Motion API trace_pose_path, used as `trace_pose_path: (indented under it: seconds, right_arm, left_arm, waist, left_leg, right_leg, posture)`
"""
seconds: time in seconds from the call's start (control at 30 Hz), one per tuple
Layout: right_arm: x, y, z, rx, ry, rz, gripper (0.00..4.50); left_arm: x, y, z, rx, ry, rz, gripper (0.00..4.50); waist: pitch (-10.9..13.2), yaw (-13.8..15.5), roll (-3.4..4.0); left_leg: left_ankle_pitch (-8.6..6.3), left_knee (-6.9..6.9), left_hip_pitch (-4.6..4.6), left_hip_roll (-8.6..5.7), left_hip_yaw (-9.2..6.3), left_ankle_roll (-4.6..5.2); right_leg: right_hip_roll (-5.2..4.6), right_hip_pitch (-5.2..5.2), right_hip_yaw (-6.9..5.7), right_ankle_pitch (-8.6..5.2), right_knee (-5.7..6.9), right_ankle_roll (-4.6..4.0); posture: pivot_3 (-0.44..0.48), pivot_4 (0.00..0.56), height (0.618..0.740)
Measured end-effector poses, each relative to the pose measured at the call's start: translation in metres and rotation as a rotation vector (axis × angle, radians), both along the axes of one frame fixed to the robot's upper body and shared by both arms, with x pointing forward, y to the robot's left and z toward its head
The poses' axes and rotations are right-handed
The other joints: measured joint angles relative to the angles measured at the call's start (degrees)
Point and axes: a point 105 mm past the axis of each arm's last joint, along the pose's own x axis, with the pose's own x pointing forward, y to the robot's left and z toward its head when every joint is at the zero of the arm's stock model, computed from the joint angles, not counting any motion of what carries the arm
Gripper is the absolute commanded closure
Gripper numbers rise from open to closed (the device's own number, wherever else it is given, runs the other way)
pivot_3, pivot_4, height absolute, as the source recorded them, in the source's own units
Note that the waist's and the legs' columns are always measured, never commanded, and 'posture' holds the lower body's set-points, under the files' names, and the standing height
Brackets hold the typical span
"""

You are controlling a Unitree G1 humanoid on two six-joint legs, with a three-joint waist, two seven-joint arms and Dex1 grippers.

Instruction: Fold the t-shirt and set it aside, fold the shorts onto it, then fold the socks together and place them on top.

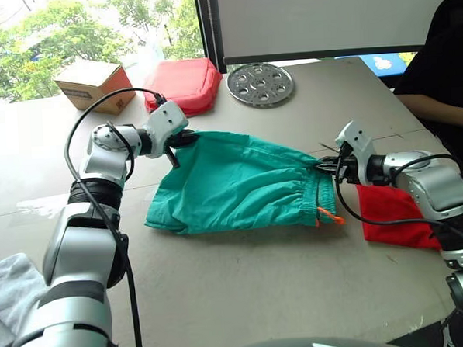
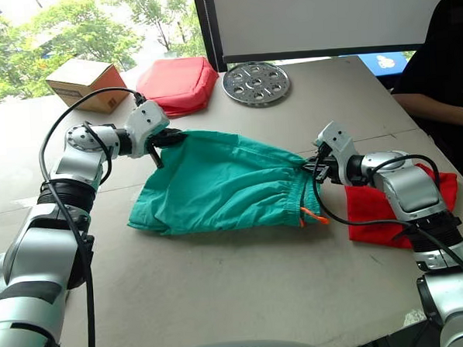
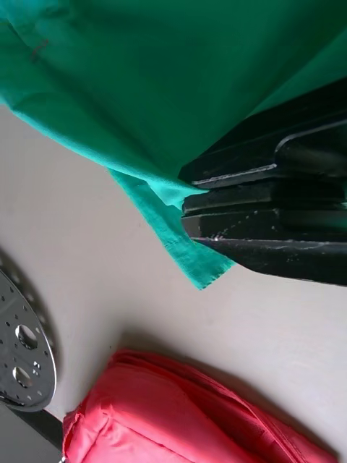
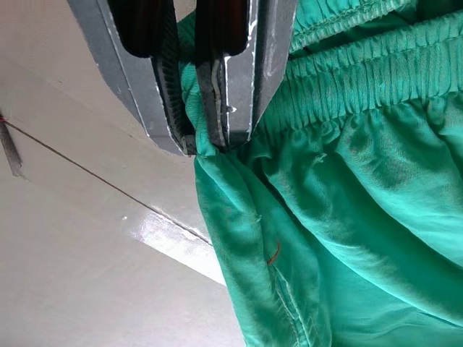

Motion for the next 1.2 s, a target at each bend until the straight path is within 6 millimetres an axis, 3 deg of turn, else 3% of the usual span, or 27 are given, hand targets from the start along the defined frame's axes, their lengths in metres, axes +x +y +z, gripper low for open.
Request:
trace_pose_path:
  seconds: [0.1,0.17,0.27,0.33,0.47,0.53,0.57,0.6,0.7,0.77,0.83,0.93,1.07,1.2]
  right_arm:
    - [0.001,-0.002,-0.002,-0.007,0.0,-0.01,2.19]
    - [-0.003,-0.007,-0.003,-0.017,-0.028,-0.023,1.35]
    - [-0.019,-0.02,0.0,-0.014,-0.049,-0.006,1.35]
    - [-0.032,-0.027,0.013,0.013,-0.104,0.024,1.35]
    - [-0.053,-0.01,0.048,0.158,-0.224,0.139,1.35]
    - [-0.056,0.006,0.056,0.232,-0.255,0.182,0.59]
    - [-0.057,0.017,0.055,0.25,-0.255,0.206,0.17]
    - [-0.058,0.025,0.051,0.255,-0.249,0.224,0.03]
    - [-0.055,0.047,0.029,0.228,-0.23,0.254,0.03]
    - [-0.048,0.058,0.004,0.205,-0.199,0.246,0.03]
    - [-0.044,0.057,-0.034,0.147,-0.126,0.22,0.03]
    - [-0.043,0.051,-0.058,0.108,-0.107,0.217,0.03]
    - [-0.044,0.045,-0.044,0.156,-0.17,0.254,0.03]
    - [-0.06,0.042,-0.007,0.217,-0.272,0.35,0.03]
  left_arm:
    - [0.002,-0.004,-0.007,-0.056,0.013,0.019,2.37]
    - [0.0,-0.004,0.004,-0.191,0.018,0.021,1.56]
    - [-0.014,0.009,0.022,-0.424,0.035,0.035,1.56]
    - [-0.034,0.024,0.03,-0.576,0.063,0.061,1.56]
    - [-0.073,0.035,0.031,-0.808,0.147,0.121,1.56]
    - [-0.09,0.036,0.029,-0.875,0.172,0.151,1.48]
    - [-0.103,0.036,0.025,-0.917,0.201,0.17,1.48]
    - [-0.113,0.034,0.02,-0.955,0.233,0.182,1.48]
    - [-0.138,0.028,0.011,-1.077,0.306,0.212,1.48]
    - [-0.156,0.021,0.005,-1.161,0.349,0.232,1.48]
    - [-0.175,0.009,-0.015,-1.202,0.445,0.269,1.48]
    - [-0.202,0.005,-0.036,-1.23,0.519,0.359,1.48]
    - [-0.236,0.01,-0.058,-1.289,0.614,0.501,1.48]
    - [-0.26,0.01,-0.074,-1.347,0.722,0.64,1.48]
  waist:
    - [0.0,0.0,0.0]
    - [0.0,0.0,-0.01]
    - [0.0,-0.3,0.03]
    - [0.0,-0.8,0.04]
    - [0.0,-1.7,0.01]
    - [0.0,-1.7,0.08]
    - [0.1,-1.6,0.13]
    - [0.1,-1.5,0.19]
    - [0.1,-0.9,0.19]
    - [0.0,-0.7,0.13]
    - [0.1,-0.3,0.15]
    - [0.1,-0.3,0.21]
    - [0.1,0.1,0.37]
    - [0.1,0.2,0.43]
  left_leg:
    - [0.0,0.03,-0.01,0.01,-0.03,0.0]
    - [0.0,0.03,-0.02,0.02,-0.06,0.0]
    - [-0.01,0.02,-0.08,0.09,-0.27,0.01]
    - [-0.04,0.01,-0.04,0.18,-0.28,0.06]
    - [-0.06,0.03,0.41,0.27,-0.27,0.07]
    - [-0.03,0.01,0.61,0.42,-0.24,0.0]
    - [0.03,0.0,0.66,0.41,-0.27,-0.09]
    - [0.03,0.0,0.7,0.41,-0.25,-0.1]
    - [0.04,0.01,0.66,0.31,-0.37,-0.13]
    - [0.04,0.0,0.66,0.27,-0.32,-0.14]
    - [0.11,0.0,0.56,0.13,-0.28,-0.26]
    - [0.14,-0.01,0.57,0.12,-0.13,-0.32]
    - [-0.01,-0.03,0.58,0.16,-0.21,-0.06]
    - [-0.01,0.0,0.62,0.17,-0.2,-0.06]
  right_leg:
    - [0.0,0.0,-0.02,0.01,0.03,0.01]
    - [0.0,-0.01,-0.04,0.01,0.13,0.02]
    - [-0.07,-0.12,0.01,0.01,0.4,0.03]
    - [-0.1,-0.11,0.04,0.0,0.44,0.04]
    - [-0.11,0.2,0.09,-0.03,0.27,0.09]
    - [-0.03,0.37,0.1,-0.13,0.11,0.26]
    - [-0.05,0.39,0.09,-0.14,0.14,0.26]
    - [-0.06,0.41,0.11,-0.14,0.19,0.25]
    - [-0.08,0.34,0.09,-0.03,0.23,0.02]
    - [-0.13,0.34,0.19,-0.01,0.21,0.0]
    - [-0.19,0.31,0.28,-0.01,0.18,-0.04]
    - [-0.18,0.3,0.52,-0.14,0.07,-0.25]
    - [-0.17,0.31,0.57,-0.16,0.03,-0.25]
    - [-0.17,0.32,0.55,-0.31,0.03,0.0]
  posture:
    - [0.0,0.15,0.74]
    - [0.0,0.15,0.74]
    - [0.0,0.15,0.74]
    - [0.0,0.15,0.74]
    - [0.0,0.15,0.74]
    - [0.0,0.15,0.74]
    - [0.0,0.15,0.74]
    - [0.0,0.15,0.74]
    - [0.0,0.15,0.74]
    - [0.0,0.15,0.74]
    - [0.0,0.15,0.74]
    - [0.0,0.15,0.74]
    - [0.0,0.15,0.74]
    - [0.0,0.15,0.74]
